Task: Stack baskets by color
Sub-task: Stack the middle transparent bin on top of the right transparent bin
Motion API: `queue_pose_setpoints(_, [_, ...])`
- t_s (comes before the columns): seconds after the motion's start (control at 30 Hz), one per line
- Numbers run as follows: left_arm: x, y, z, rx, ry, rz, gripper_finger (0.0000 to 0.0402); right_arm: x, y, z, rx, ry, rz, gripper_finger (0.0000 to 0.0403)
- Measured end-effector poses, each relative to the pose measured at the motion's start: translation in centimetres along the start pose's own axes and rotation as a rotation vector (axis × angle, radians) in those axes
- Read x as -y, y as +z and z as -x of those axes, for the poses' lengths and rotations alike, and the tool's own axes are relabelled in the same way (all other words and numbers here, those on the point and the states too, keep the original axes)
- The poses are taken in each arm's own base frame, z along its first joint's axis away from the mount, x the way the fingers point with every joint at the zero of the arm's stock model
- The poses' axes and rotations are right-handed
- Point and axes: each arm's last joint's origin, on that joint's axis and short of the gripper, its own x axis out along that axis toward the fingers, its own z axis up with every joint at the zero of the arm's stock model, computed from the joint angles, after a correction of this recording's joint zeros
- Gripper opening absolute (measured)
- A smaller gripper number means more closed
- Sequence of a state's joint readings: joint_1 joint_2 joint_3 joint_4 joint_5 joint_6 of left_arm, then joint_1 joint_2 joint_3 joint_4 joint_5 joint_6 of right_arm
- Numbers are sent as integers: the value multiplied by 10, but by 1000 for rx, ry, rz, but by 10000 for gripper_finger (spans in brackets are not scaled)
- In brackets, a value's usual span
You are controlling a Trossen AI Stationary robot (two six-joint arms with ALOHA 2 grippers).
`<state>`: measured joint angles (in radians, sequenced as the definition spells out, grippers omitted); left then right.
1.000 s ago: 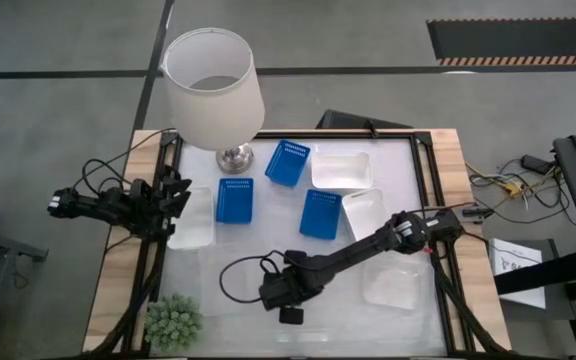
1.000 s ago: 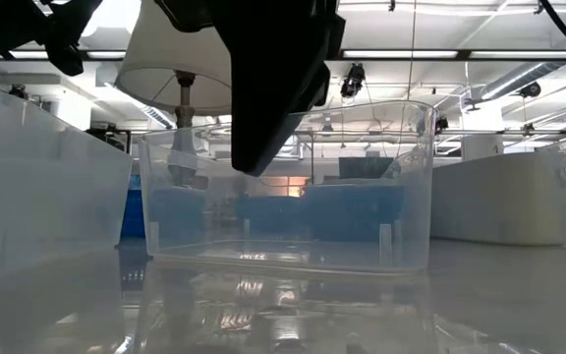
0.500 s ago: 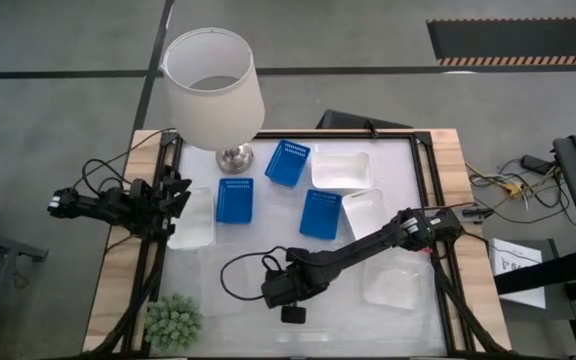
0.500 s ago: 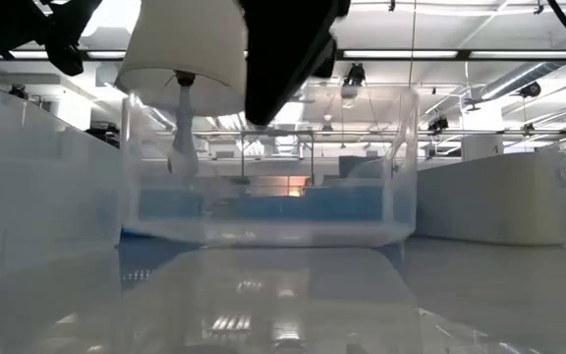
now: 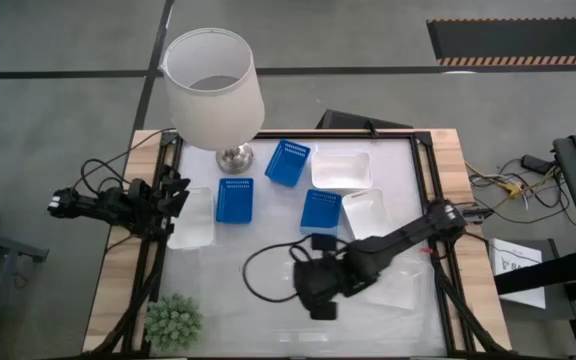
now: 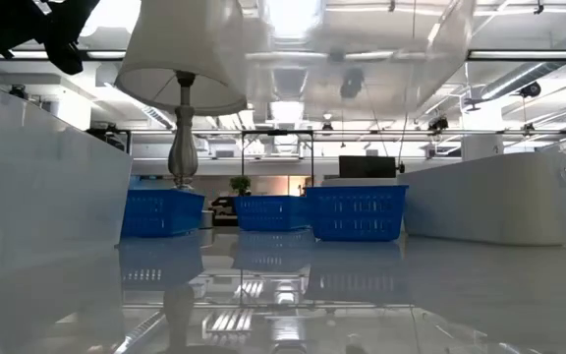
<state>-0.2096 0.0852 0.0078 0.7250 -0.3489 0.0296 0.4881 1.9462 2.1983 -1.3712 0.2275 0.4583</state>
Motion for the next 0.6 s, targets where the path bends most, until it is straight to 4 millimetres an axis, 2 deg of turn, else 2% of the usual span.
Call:
queue_pose_setpoints(0.17, [0,0,0,1,-1,0,143,-5,-26,43,-8,-14,23,9])
queue_pose_setpoints(0.27, [0,0,0,1,0,0,143,-13,-45,59,-56,-31,13,9])
queue_pose_setpoints(0.43, [0,0,0,-2,-1,-1,143,-41,-70,75,-40,16,-14,8])
queue_pose_setpoints(0.6, [0,-1,0,-6,-1,-2,143,-68,-99,77,-68,23,-88,8])
